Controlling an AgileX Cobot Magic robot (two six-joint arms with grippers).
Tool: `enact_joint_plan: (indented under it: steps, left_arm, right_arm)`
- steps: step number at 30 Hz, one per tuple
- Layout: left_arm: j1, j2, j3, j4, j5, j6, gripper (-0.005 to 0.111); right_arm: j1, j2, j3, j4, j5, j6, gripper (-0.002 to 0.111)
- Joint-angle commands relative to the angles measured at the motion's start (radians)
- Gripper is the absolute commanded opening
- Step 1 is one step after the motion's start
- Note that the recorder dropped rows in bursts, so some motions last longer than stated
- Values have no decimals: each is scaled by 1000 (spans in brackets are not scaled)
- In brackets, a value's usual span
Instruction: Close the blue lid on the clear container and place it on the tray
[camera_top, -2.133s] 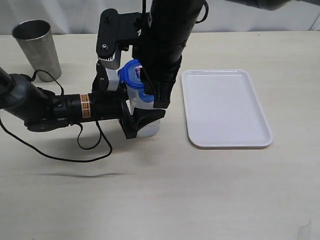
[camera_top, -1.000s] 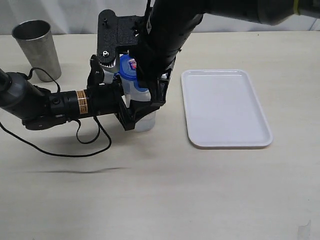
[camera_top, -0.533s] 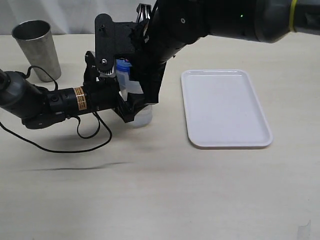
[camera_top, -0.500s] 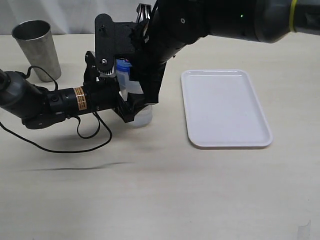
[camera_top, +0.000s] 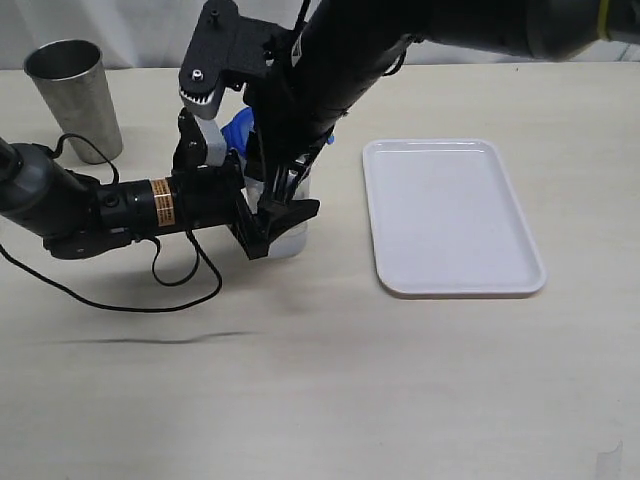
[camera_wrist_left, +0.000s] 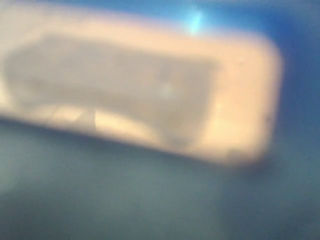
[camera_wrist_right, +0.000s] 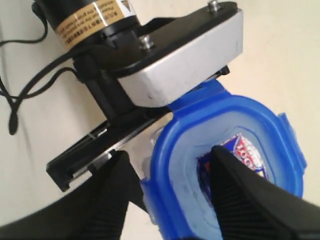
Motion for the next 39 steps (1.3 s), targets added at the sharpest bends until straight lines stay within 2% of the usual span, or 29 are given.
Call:
enact_joint_plan:
  steps: [1, 7, 14, 24, 29, 34, 39]
  left_arm:
    - [-22, -4, 8, 61, -43, -13, 0]
    - [-22, -4, 8, 58, -40, -13, 0]
    - [-22, -4, 8, 54, -40, -13, 0]
    - [-22, -4, 8, 46, -40, -13, 0]
    - [-22, -4, 8, 44, -40, -13, 0]
    - [-22, -4, 8, 44, -40, -13, 0]
    - [-22, -4, 8, 44, -40, -13, 0]
  right_arm:
    - [-45, 65, -4, 149, 240, 31, 47]
    - [-116, 65, -85, 290, 295, 35, 47]
    - [-172, 54, -175, 424, 281, 75, 46]
    - [-242, -31, -236, 311, 250, 317, 46]
    - [-260, -41, -235, 291, 340, 424, 46]
    - [-260, -25, -198, 240, 401, 502, 46]
    - [-260, -19, -127, 240, 334, 511, 46]
